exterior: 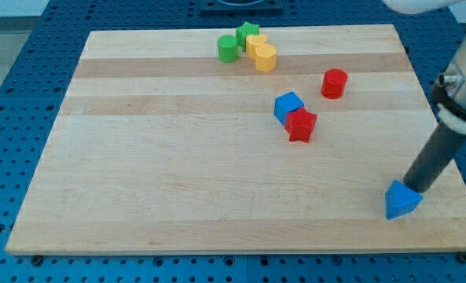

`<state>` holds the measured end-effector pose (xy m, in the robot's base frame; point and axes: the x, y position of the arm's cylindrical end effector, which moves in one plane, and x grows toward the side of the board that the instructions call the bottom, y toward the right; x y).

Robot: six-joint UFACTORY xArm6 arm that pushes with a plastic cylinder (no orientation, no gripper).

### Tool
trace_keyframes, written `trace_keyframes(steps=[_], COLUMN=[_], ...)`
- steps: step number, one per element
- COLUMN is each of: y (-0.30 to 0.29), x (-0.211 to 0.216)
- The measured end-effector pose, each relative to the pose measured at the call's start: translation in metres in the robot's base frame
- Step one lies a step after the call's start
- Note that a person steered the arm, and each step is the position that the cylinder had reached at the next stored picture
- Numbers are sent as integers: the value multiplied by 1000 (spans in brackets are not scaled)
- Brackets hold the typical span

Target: Push the blue triangle right a bit

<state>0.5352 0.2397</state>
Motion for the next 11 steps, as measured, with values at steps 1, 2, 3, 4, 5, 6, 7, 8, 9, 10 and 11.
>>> trace_keyframes(steps=[1, 2, 3, 4, 5, 6, 7, 8, 9, 10, 11], y=[9, -23, -72, -103, -111, -107, -88, -76, -62, -54, -48], x=[-20, -21, -20, -11, 14, 22, 34, 47, 49, 49, 49])
